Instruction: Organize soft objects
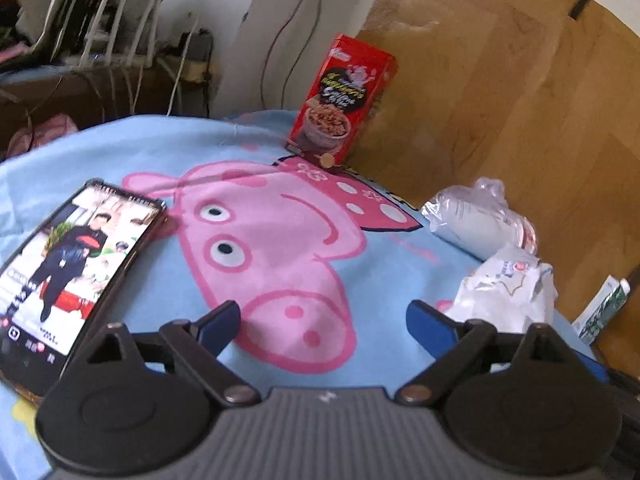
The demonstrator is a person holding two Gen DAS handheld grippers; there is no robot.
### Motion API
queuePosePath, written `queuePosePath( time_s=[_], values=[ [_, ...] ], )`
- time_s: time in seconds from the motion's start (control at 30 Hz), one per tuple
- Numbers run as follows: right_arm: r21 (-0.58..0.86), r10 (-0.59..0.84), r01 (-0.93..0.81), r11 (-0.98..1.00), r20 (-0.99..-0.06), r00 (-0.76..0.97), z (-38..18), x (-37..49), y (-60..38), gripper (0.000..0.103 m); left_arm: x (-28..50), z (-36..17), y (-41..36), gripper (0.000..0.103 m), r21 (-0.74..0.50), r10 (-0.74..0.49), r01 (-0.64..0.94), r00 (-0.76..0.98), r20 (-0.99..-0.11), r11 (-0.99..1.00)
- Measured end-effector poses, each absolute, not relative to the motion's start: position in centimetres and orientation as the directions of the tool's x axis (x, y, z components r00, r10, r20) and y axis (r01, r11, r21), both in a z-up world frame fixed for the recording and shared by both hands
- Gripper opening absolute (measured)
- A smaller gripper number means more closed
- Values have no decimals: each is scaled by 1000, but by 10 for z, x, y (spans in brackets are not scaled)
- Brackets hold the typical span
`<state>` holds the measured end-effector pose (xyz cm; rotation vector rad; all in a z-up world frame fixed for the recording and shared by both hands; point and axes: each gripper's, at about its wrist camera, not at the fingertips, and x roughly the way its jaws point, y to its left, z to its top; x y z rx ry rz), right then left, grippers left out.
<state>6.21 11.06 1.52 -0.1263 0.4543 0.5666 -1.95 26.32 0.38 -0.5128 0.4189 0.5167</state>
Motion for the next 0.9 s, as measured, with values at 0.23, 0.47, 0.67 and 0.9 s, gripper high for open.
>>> queuePosePath(
  time_s=[0.23, 0.47, 0.67, 0.9],
  values=[
    [-43, 516, -595, 802, -450, 729, 12, 57, 114, 22, -16, 8, 254, 96, -305, 387, -564, 787, -481, 768],
    [-28, 553, -633, 774, -456, 697, 18, 28, 64, 16, -15, 7, 258, 96, -324, 367, -562, 784, -501, 761],
    [-101, 589, -697, 710, -459, 665, 25, -36, -25, 15, -6, 7, 254, 100, -331, 251, -476, 805, -538, 815],
    [-174, 277, -382, 908, -437, 856, 30, -62, -153, 21, 14, 23, 180, 103, -366, -72, -126, 873, -482, 922]
  ],
)
